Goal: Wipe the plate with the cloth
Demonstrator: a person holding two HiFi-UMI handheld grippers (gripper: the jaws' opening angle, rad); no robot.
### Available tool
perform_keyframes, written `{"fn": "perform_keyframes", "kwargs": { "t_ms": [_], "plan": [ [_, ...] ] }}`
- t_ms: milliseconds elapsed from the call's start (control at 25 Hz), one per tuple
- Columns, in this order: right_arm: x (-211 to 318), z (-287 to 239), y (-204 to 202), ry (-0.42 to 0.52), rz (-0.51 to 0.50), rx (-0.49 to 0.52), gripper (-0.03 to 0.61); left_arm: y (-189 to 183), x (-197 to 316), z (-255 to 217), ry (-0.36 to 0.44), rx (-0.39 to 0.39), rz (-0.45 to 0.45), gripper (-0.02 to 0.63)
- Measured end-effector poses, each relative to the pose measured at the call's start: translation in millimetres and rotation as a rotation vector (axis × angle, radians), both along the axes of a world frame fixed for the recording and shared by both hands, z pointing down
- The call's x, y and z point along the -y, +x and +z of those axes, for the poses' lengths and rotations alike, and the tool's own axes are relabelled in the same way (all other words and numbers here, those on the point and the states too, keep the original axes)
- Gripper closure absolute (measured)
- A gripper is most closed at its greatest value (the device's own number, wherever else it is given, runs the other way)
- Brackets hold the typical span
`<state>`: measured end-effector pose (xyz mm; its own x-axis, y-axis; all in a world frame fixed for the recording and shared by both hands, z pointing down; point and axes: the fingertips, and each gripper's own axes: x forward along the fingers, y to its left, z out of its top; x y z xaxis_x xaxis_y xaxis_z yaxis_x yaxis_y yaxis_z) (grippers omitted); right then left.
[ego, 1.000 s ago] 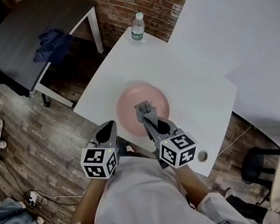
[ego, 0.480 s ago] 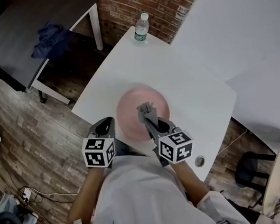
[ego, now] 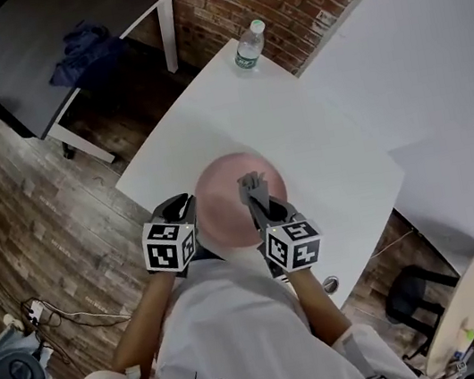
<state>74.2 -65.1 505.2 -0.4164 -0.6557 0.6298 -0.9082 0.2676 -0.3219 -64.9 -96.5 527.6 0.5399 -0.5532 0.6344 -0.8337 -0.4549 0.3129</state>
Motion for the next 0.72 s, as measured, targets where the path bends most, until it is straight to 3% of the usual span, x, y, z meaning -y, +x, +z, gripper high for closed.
{"fn": "perform_keyframes", "kwargs": {
  "t_ms": [320,720],
  "plan": [
    [20,31,18,-0.062,0.059,-0.018,0.543,8,14,22,-0.059,0.051,0.023,0.541],
    [36,70,27,-0.165,0.057,-0.095,0.545,17,39,47,-0.123,0.088,0.045,0.537]
  ]
}}
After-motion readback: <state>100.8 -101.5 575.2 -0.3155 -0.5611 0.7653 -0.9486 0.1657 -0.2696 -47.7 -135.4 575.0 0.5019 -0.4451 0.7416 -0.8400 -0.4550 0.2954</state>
